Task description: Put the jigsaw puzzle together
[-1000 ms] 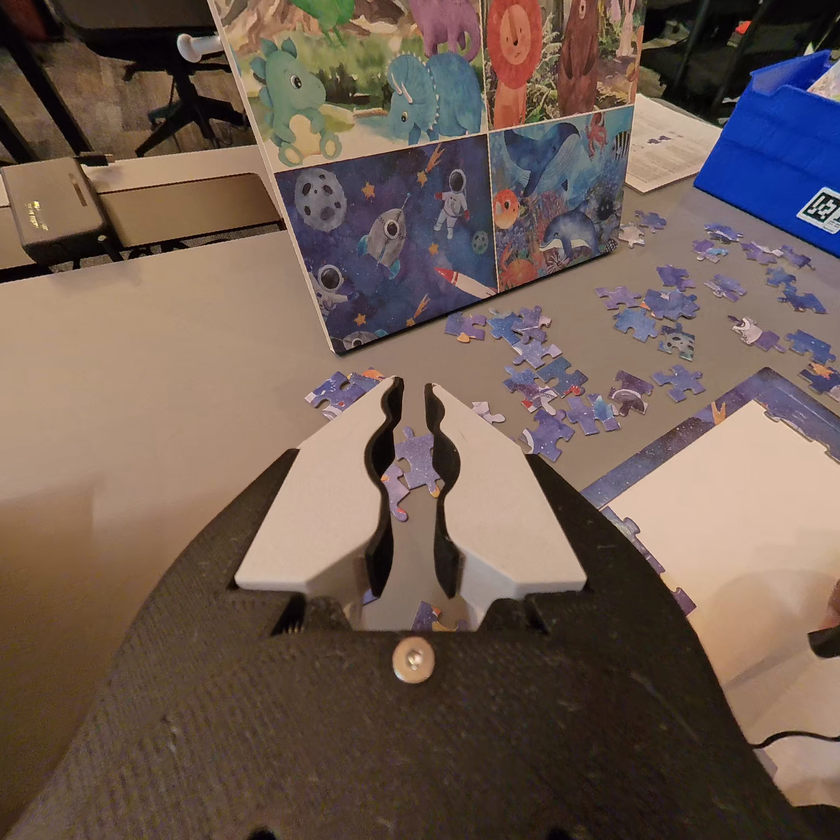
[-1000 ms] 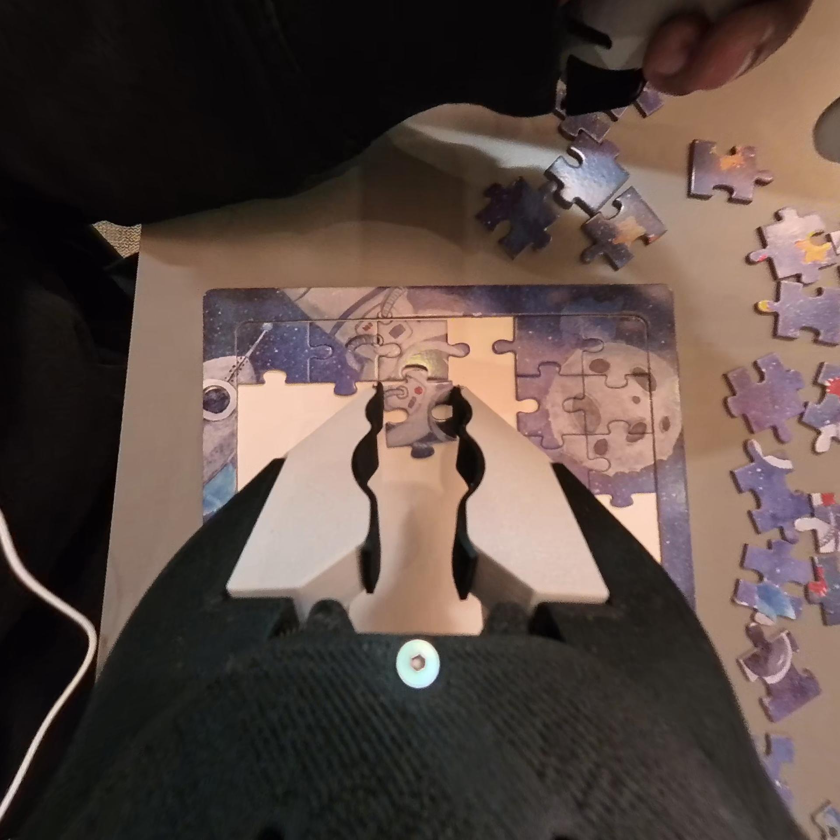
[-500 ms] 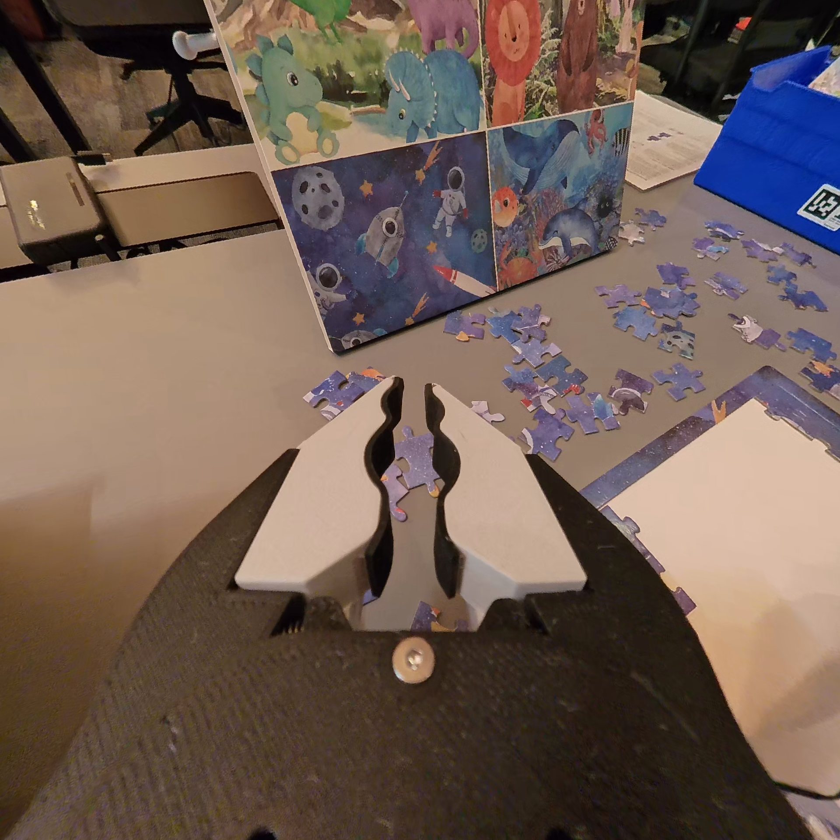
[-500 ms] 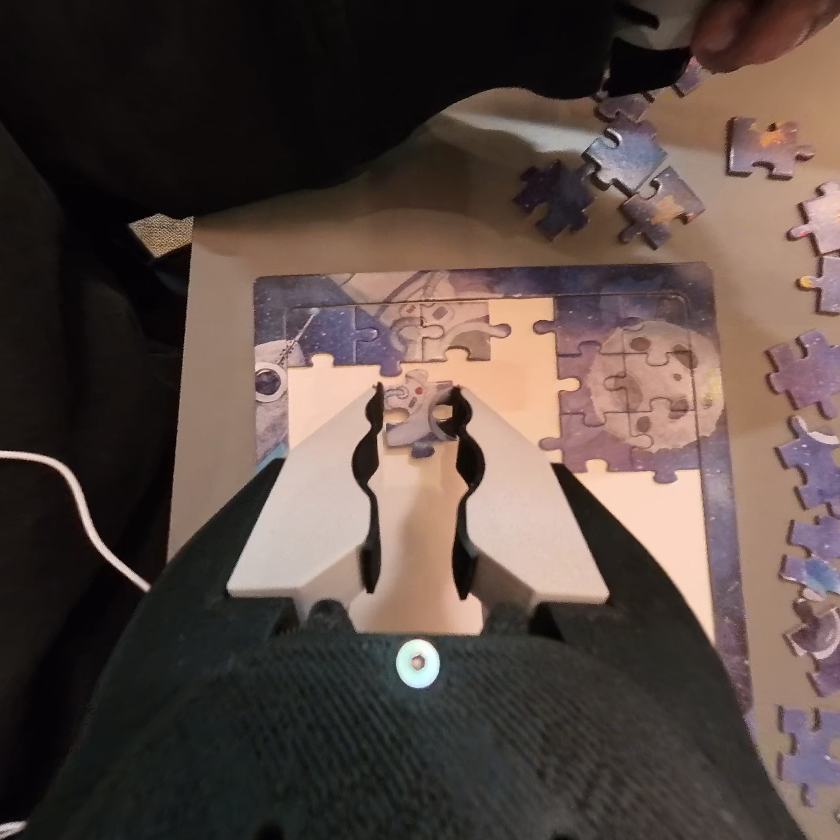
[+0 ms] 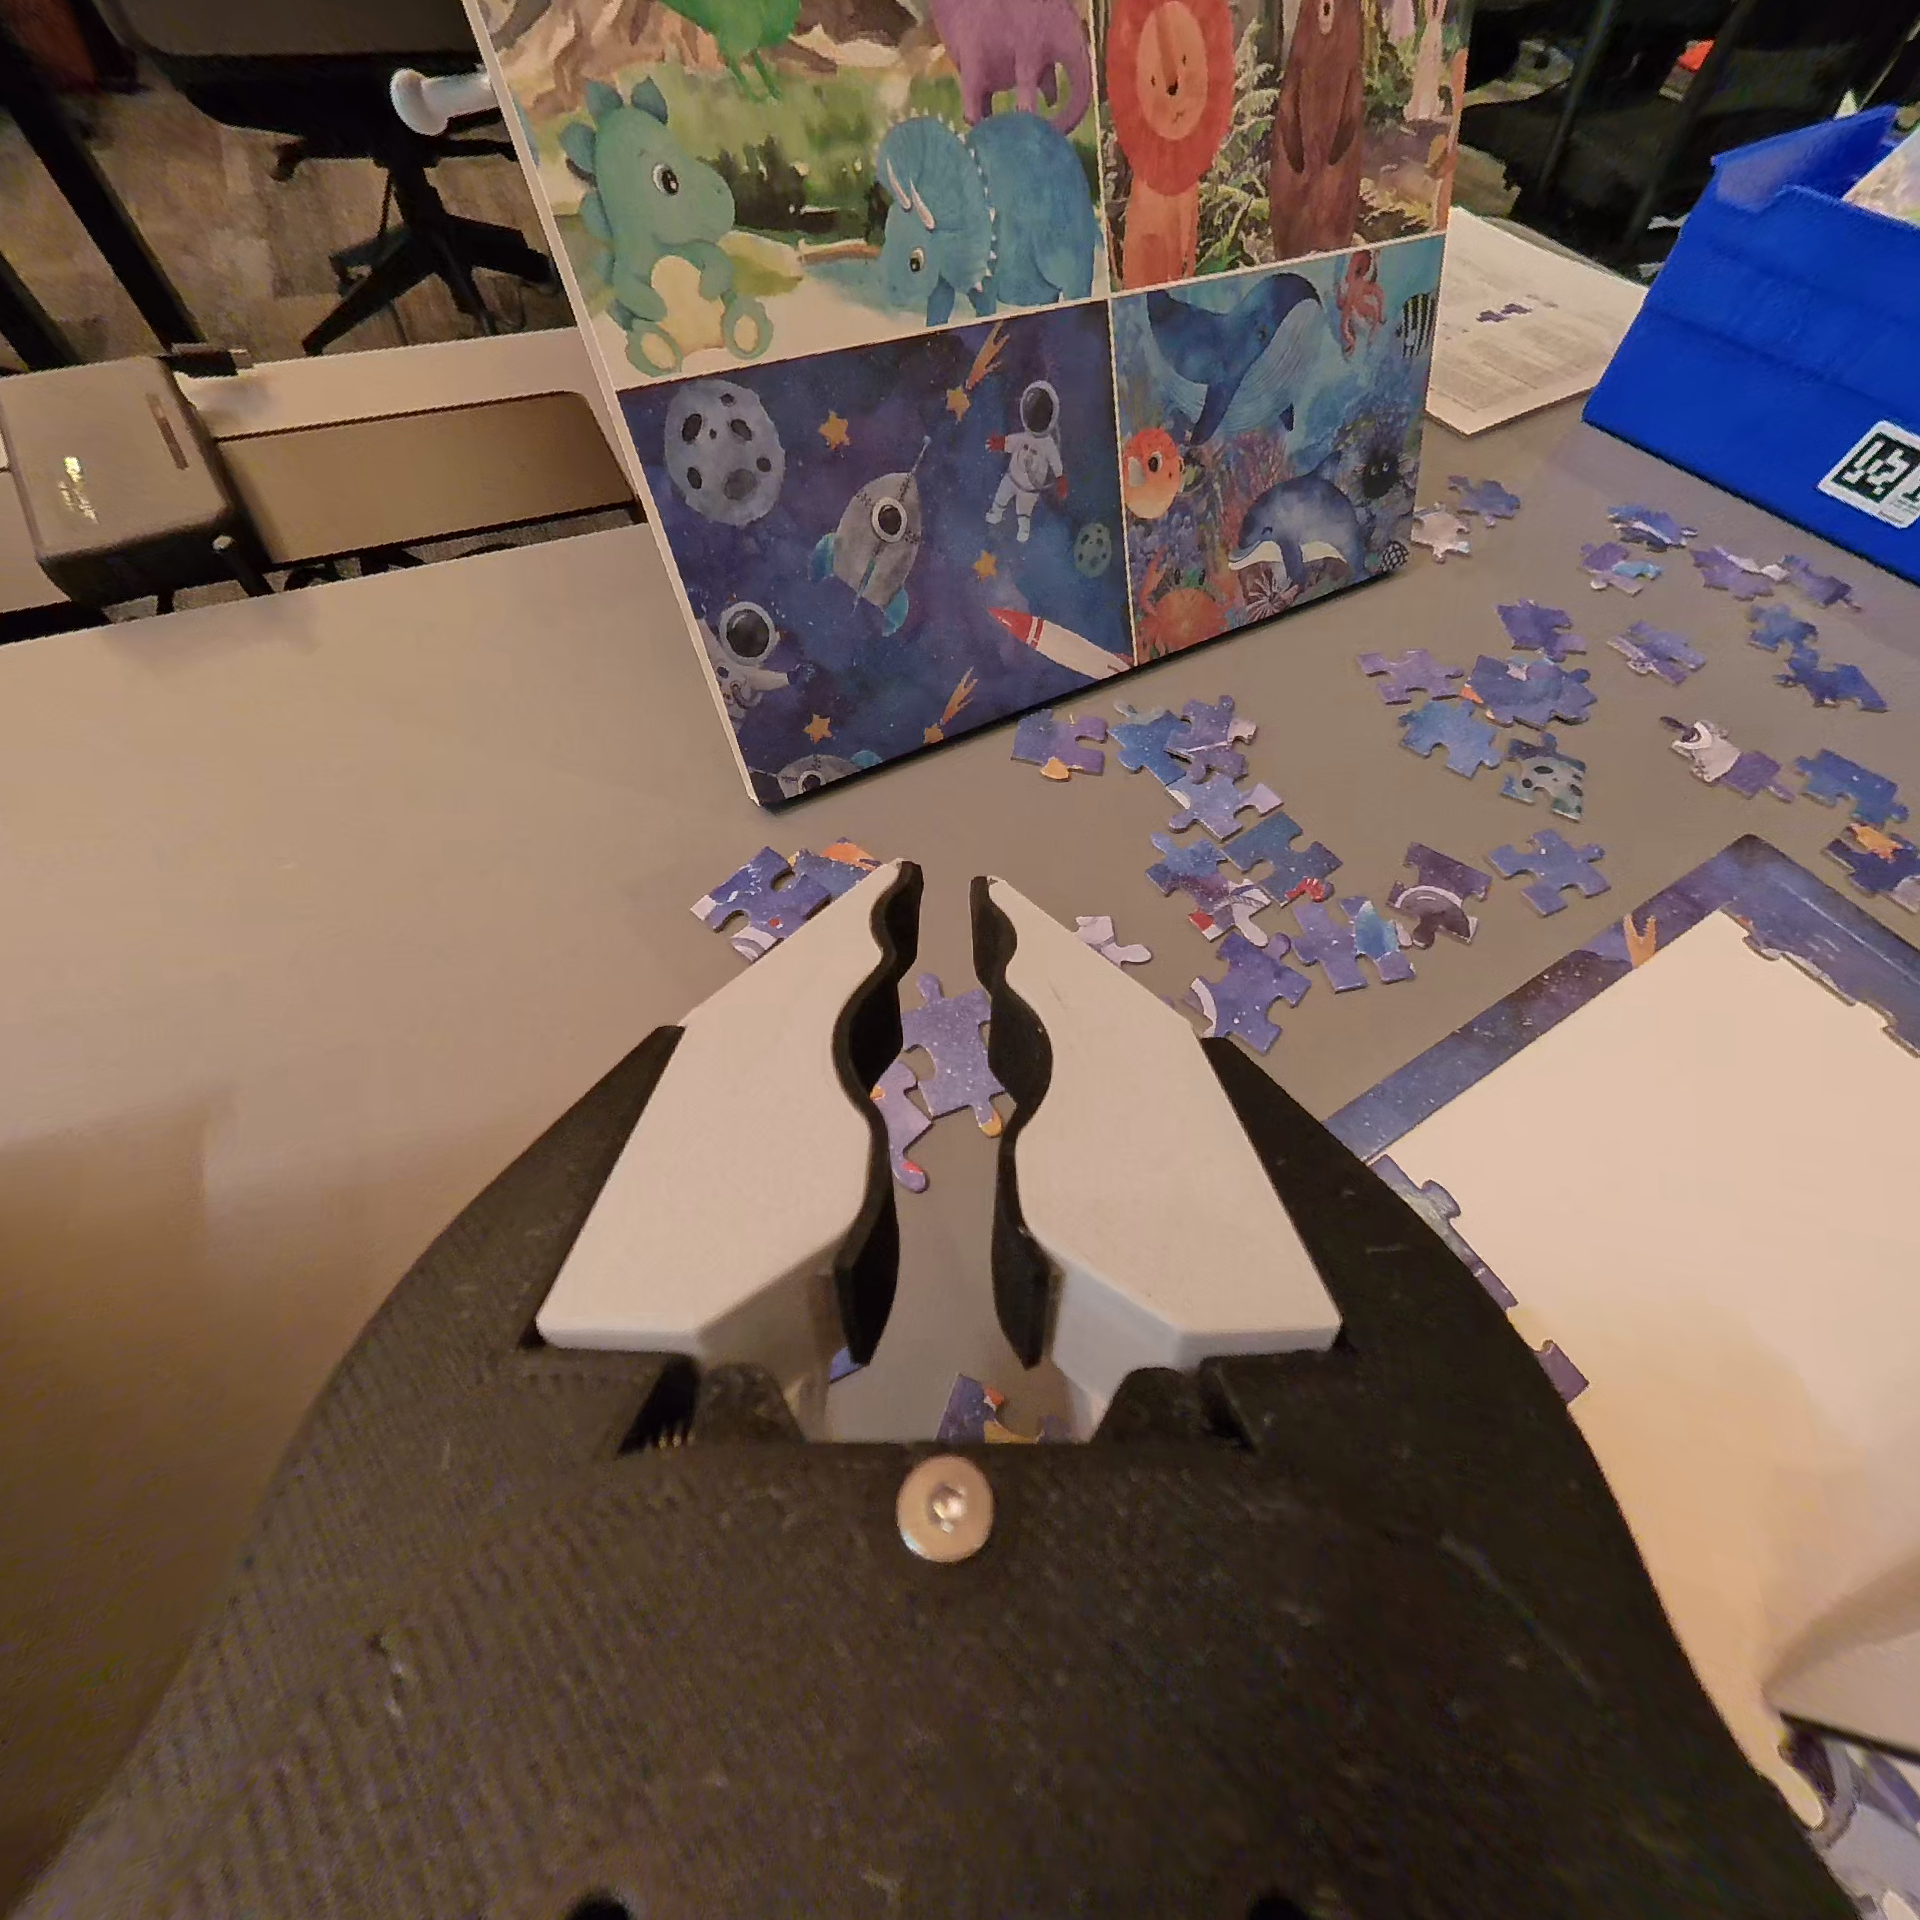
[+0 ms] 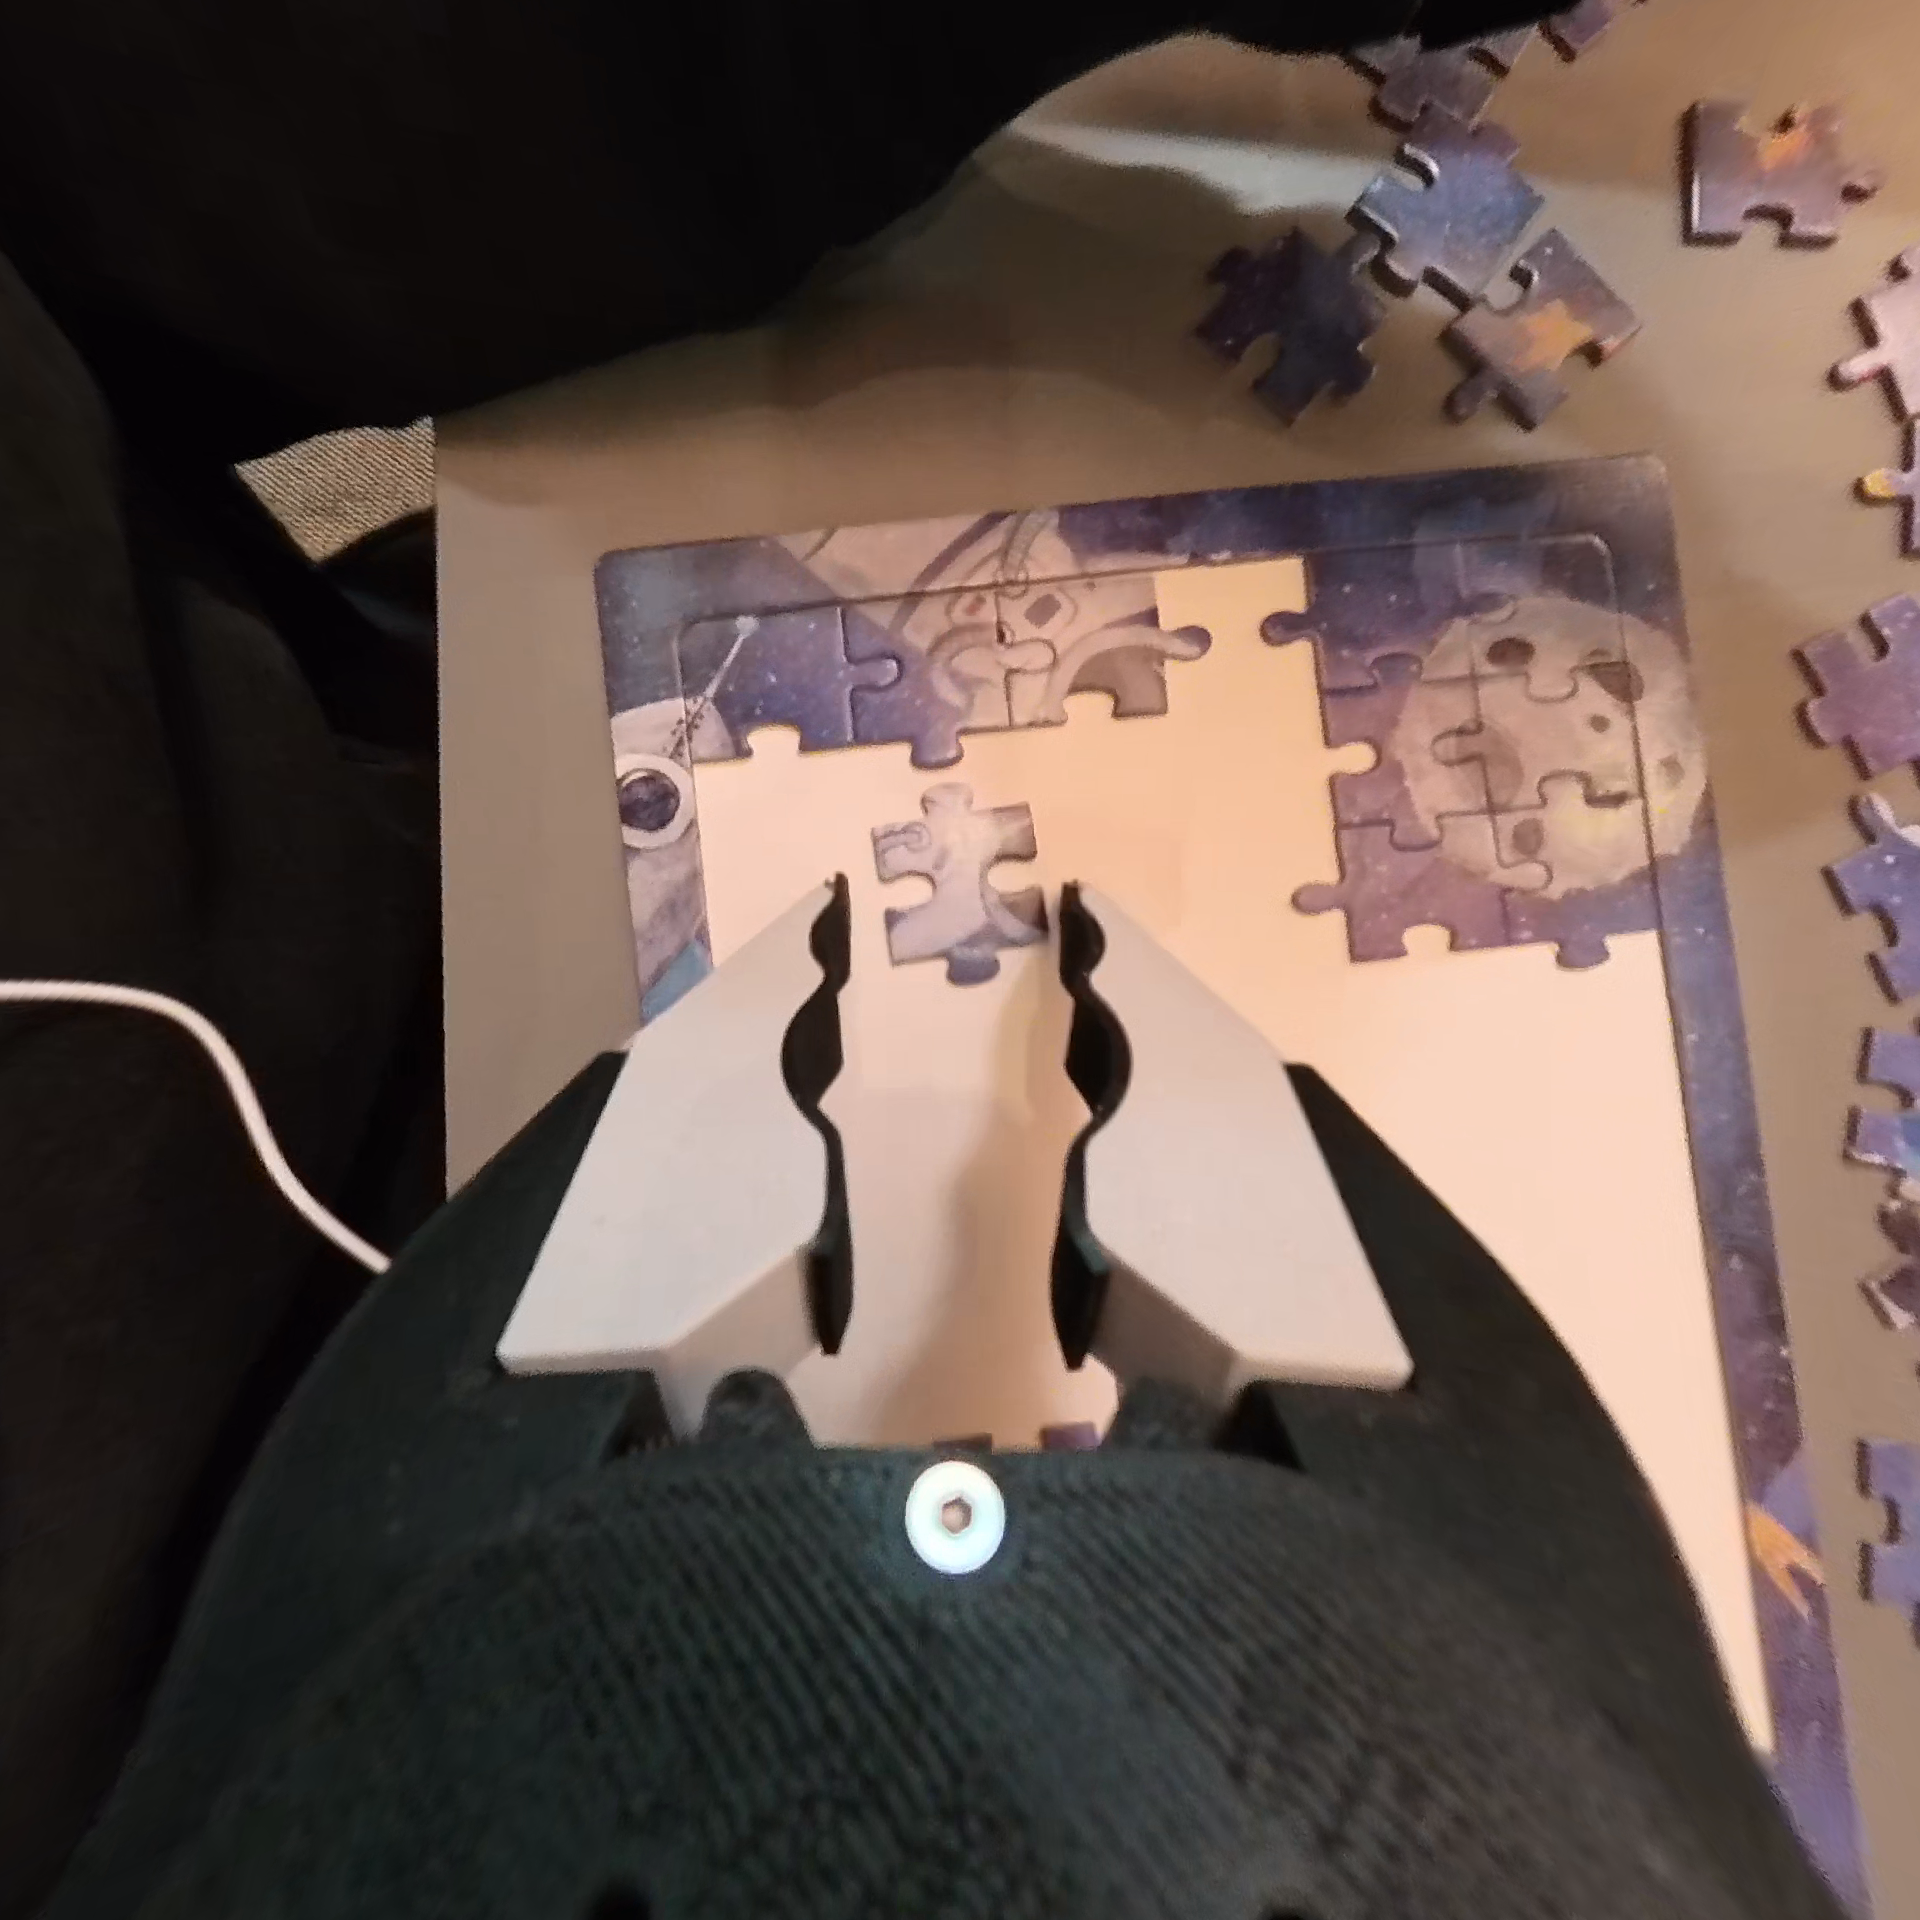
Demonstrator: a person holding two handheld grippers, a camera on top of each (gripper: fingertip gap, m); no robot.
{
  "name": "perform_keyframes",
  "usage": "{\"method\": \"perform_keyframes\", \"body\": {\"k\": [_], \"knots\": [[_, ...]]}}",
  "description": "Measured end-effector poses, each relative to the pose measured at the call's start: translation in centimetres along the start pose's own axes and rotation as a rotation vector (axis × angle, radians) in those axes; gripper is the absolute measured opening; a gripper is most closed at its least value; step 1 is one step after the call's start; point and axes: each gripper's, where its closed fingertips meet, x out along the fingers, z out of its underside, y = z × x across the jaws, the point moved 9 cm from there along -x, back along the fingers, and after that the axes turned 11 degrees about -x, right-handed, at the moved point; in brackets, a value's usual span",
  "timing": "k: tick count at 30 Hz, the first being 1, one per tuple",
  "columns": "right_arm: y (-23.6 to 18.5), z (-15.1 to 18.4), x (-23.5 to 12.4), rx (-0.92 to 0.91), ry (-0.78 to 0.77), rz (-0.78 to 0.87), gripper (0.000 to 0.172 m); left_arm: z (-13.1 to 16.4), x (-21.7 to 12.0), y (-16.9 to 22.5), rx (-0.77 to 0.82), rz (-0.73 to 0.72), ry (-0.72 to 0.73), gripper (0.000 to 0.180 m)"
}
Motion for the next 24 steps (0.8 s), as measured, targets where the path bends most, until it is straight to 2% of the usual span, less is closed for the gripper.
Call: {"method": "perform_keyframes", "body": {"k": [5,11,20,24], "knots": [[0.4,1.1,-0.7,0.045,-0.013,0.048,0.037,0.0,0.0,0.1,0.002,0.000,-0.001,0.008],[1.7,1.8,-1.1,0.094,-0.031,0.171,0.026,0.1,0.1,0.0,0.001,-0.002,-0.003,0.008],[0.7,0.6,-0.9,0.160,0.087,0.079,0.038,0.1,0.1,0.0,0.003,-0.003,-0.004,0.008],[0.5,0.4,-0.1,0.174,0.080,0.082,0.043,0.1,0.1,0.1,0.004,-0.003,-0.004,0.008]]}}
